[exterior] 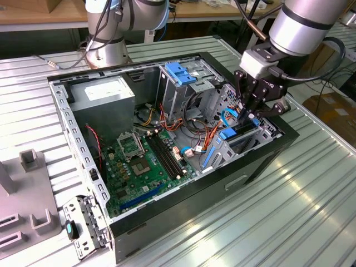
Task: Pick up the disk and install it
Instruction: 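Insert the second disk wire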
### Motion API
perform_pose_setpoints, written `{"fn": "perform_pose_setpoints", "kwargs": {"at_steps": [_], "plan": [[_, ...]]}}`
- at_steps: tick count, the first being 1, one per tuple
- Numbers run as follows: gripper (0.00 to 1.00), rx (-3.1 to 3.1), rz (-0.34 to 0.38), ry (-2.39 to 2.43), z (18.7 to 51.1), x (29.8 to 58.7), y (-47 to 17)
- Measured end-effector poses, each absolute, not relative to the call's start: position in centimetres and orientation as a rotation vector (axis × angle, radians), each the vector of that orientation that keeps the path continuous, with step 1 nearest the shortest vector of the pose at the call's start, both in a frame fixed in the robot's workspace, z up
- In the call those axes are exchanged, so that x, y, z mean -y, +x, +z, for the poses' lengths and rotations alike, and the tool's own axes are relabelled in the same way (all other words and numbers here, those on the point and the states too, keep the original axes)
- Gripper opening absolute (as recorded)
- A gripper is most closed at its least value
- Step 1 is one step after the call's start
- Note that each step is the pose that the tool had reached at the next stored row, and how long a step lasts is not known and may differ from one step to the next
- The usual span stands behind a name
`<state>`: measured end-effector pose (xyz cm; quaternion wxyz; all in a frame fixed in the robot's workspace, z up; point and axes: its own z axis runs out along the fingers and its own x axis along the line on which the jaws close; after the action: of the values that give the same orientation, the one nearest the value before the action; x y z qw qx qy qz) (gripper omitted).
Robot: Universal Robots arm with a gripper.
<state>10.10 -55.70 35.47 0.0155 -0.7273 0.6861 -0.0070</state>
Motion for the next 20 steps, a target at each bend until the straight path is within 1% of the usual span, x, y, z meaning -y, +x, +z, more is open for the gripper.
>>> {"fn": "perform_pose_setpoints", "kwargs": {"at_steps": [7,11,14,20], "plan": [[0.16,-2.117,-0.011,-2.244,35.3,56.5,10.0],[0.16,-2.108,0.008,-2.232,35.2,56.8,10.0],[0.16,-2.095,0.035,-2.217,35.2,57.0,10.0],[0.16,-2.092,0.041,-2.214,35.0,57.0,10.0]]}}
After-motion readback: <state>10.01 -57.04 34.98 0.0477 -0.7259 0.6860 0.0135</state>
